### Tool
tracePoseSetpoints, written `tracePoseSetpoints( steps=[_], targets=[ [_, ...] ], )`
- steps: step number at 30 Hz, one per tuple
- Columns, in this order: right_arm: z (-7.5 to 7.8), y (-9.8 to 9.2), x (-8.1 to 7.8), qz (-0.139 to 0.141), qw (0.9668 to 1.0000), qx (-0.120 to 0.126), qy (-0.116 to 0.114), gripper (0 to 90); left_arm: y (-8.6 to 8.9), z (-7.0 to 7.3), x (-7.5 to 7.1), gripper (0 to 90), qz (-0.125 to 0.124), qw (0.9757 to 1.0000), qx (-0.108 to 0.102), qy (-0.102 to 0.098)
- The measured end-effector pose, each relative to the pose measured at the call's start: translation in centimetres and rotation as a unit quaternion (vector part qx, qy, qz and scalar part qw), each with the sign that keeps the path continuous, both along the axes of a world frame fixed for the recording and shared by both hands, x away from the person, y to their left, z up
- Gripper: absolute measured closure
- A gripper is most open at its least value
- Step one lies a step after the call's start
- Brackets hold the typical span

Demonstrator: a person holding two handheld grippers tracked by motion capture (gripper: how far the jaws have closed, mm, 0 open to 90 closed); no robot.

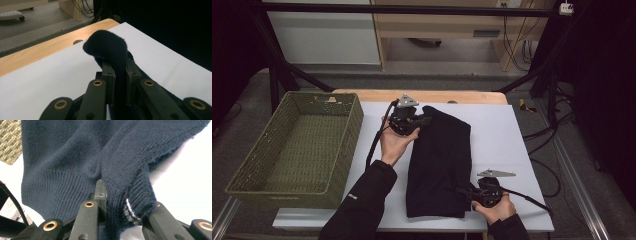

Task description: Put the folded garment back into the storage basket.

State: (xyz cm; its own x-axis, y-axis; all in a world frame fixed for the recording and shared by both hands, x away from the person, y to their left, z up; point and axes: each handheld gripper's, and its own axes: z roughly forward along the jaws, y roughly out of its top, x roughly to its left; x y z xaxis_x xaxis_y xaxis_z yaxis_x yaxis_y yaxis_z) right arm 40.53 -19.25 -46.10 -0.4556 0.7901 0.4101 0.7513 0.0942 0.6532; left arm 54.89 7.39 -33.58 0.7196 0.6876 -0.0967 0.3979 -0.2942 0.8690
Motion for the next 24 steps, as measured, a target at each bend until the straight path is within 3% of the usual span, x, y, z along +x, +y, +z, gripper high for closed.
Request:
tracePoseSetpoints(
  steps=[24],
  targets=[
    [1.2, 1.1, 0.1, 0.009, 0.9992, 0.019, -0.034, 73.3, 0.7, 3.7, -1.3, 81.2, -0.006, 0.9994, 0.012, -0.031]
  ],
)
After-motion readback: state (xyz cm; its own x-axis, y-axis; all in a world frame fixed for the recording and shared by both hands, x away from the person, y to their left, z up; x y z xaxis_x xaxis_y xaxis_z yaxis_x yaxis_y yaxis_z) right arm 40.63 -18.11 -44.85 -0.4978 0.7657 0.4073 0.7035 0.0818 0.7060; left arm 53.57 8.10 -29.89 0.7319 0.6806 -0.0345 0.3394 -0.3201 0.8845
